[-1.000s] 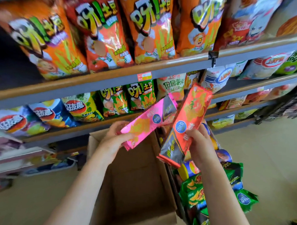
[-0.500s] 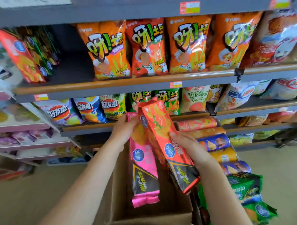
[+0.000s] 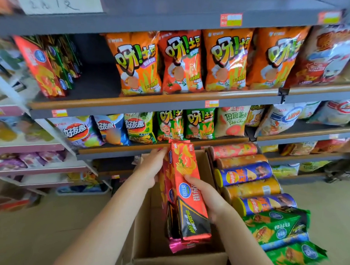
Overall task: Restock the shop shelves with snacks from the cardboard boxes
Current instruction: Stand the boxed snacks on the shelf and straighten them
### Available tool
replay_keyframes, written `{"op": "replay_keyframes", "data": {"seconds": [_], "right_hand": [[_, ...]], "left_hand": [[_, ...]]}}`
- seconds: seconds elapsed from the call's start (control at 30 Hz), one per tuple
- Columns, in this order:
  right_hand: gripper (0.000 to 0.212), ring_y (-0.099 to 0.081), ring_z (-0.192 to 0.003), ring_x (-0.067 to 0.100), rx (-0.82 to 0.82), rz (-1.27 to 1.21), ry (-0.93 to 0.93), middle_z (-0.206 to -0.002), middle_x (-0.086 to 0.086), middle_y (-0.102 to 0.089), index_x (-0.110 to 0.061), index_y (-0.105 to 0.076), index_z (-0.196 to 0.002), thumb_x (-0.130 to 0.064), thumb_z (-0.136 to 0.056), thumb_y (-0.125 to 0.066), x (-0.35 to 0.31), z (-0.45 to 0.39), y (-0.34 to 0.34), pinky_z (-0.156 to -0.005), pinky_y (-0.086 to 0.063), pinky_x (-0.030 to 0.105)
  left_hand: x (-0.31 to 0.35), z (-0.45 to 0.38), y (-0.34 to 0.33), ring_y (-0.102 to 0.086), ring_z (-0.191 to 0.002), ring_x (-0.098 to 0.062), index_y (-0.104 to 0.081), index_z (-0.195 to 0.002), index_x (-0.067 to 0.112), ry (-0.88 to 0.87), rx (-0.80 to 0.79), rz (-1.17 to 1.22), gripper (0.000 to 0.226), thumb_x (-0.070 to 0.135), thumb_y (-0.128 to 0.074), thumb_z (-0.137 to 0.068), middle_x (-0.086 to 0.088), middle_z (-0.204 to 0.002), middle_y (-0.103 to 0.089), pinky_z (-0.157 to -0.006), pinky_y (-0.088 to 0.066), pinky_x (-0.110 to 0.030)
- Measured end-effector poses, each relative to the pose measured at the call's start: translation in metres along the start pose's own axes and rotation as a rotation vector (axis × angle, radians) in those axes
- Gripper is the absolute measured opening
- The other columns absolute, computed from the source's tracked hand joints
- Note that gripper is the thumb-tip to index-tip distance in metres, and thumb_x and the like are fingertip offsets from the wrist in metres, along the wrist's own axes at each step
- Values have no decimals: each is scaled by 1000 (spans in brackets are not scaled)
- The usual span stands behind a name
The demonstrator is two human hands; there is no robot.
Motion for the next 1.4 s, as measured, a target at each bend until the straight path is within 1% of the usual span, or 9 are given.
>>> {"op": "replay_keyframes", "data": {"seconds": [0.27,0.47,0.57,0.67,0.8,1.0,1.13,1.27,1.4], "right_hand": [[69,-73,-87,22,-29,142,152,-105,10,-75,-16,-50,-135,-45,-79,-76,-28,-10,-7,-77,-58,34],[70,-61,-123,35,-96,-130,280,-131,18,-64,-15,-50,-142,-62,-91,-51,-50,-12,6,-113,-37,53],[103,-55,-130,33,-183,-354,399,-139,17,-58,-12,-44,-146,-77,-70,-67,-53,-8,12,-113,-37,53],[110,-51,-135,22,-195,-194,420,-144,3,-56,-29,-36,-150,-79,-60,-74,-30,-20,-22,-109,-42,47],[109,-58,-127,21,-84,-362,426,-136,6,-63,-21,-45,-143,-70,-54,-83,-41,-30,-71,-102,-48,43],[52,-62,-109,25,-67,-631,487,-115,10,-71,-12,-66,-119,-53,-87,-61,-101,-29,-99,-112,-40,43],[47,-67,-99,26,-39,-569,557,-116,12,-70,-10,-63,-126,-43,-94,-58,-120,-29,-105,-88,-49,36],[44,-64,-115,30,-55,-523,684,-124,11,-68,-14,-60,-130,-31,-89,-63,-146,-30,-97,-100,-49,45],[50,-72,-96,24,52,-184,639,-109,9,-73,-13,-65,-120,-28,-74,-76,-148,-43,-119,-85,-58,40]], "left_hand": [[-20,21,-29,-72,-89,-20,-48,-133,31,-1,-95,36,59,42,-76,-83,-1,-109,-71,-64,-56,-29],[-18,20,7,-72,-94,-33,-63,-122,12,77,2,792,47,41,-70,-85,-15,-104,-75,-84,-55,-48],[-10,17,38,-69,-104,-36,-56,-127,19,-28,144,985,55,43,-75,-82,-13,-115,-71,-91,-52,-59],[9,23,54,-71,-103,-34,-44,-140,27,-150,279,1070,84,44,-86,-68,-10,-120,-70,-85,-56,-58],[44,30,54,-71,-105,-26,-34,-146,34,-318,283,1009,84,33,-82,-77,-8,-125,-68,-82,-60,-45],[61,38,42,-71,-91,-19,-38,-148,22,-431,60,864,91,20,-80,-67,-6,-113,-69,-71,-57,-33],[67,33,42,-66,-113,-21,-41,-147,14,-432,-187,649,103,25,-91,-58,-7,-129,-64,-95,-53,-37],[44,15,101,-63,-118,-8,-62,-120,24,-347,-185,38,41,3,-71,-87,11,-111,-74,-90,-53,-23],[61,2,184,-60,-123,-25,-62,-126,25,-281,-34,217,31,33,-60,-97,-6,-126,-67,-105,-45,-41]]}}
Point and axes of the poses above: each hand's wrist, its own z-axis away from the middle knuckle, its own y-axis out of the back of the hand, x = y × z, the point moved 10 cm from there along -z, towards the middle knuckle
